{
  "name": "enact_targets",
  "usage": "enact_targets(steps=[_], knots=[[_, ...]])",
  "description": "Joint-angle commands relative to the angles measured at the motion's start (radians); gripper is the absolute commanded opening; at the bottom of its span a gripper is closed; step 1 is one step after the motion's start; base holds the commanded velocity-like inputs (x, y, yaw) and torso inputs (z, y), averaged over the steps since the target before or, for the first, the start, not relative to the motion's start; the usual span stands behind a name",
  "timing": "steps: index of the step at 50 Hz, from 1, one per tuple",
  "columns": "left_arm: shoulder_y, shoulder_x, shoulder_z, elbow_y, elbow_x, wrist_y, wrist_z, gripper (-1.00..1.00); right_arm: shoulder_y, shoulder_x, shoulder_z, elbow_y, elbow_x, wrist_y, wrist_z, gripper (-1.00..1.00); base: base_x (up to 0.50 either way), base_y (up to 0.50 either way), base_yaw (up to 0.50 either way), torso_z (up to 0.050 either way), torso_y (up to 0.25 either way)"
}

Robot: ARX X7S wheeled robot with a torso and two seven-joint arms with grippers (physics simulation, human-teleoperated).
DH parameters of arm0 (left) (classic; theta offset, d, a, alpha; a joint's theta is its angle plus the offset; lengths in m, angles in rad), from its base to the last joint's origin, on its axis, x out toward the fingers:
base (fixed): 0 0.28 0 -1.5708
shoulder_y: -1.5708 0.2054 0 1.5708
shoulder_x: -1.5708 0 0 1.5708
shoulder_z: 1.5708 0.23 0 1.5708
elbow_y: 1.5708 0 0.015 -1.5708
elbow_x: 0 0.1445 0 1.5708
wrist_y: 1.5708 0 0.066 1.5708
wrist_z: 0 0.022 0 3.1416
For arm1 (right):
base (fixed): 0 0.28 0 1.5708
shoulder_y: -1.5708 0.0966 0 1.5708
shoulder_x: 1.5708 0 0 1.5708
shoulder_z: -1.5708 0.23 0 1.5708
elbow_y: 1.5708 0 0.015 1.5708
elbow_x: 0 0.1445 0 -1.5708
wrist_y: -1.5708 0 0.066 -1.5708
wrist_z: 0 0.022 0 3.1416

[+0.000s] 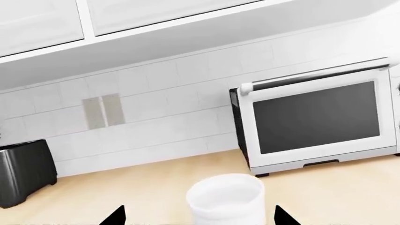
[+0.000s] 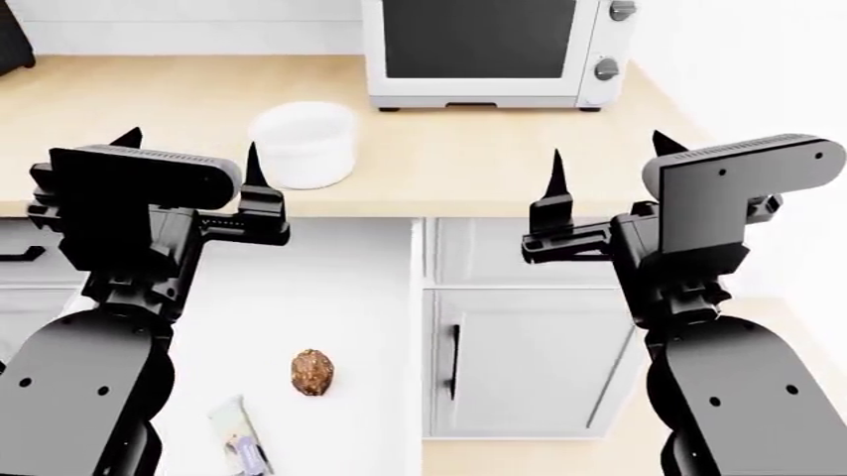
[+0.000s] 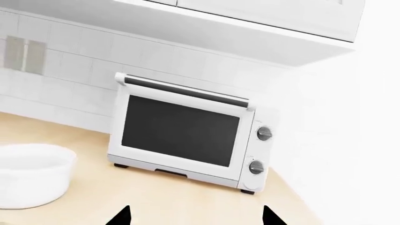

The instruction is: Place the bar in the bowl and close the drawer.

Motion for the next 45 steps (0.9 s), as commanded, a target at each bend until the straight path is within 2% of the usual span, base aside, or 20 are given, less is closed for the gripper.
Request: enact_targets(steps=[1,19,45], knots=[[-0.001,-0.005,0.0,0.006,-0.005,-0.004,-0.002,1.0,0.008,0.001,-0.004,0.008,0.004,-0.004,0.005,1.0,0.0,0.33,0.0,0.0,0.0],[-0.043,-0.016,-0.003,0.008,-0.013,-0.026,-0.004,1.0,0.083,0.016,-0.001,-0.019,0.019,0.074,0.002,1.0,0.0,0.33,0.0,0.0,0.0],[-0.02,-0.025,-0.006,0.007,-0.021,-0.011,-0.011,1.0,0.064,0.012,-0.006,0.002,0.028,0.047,0.015,1.0,0.0,0.32,0.0,0.0,0.0]])
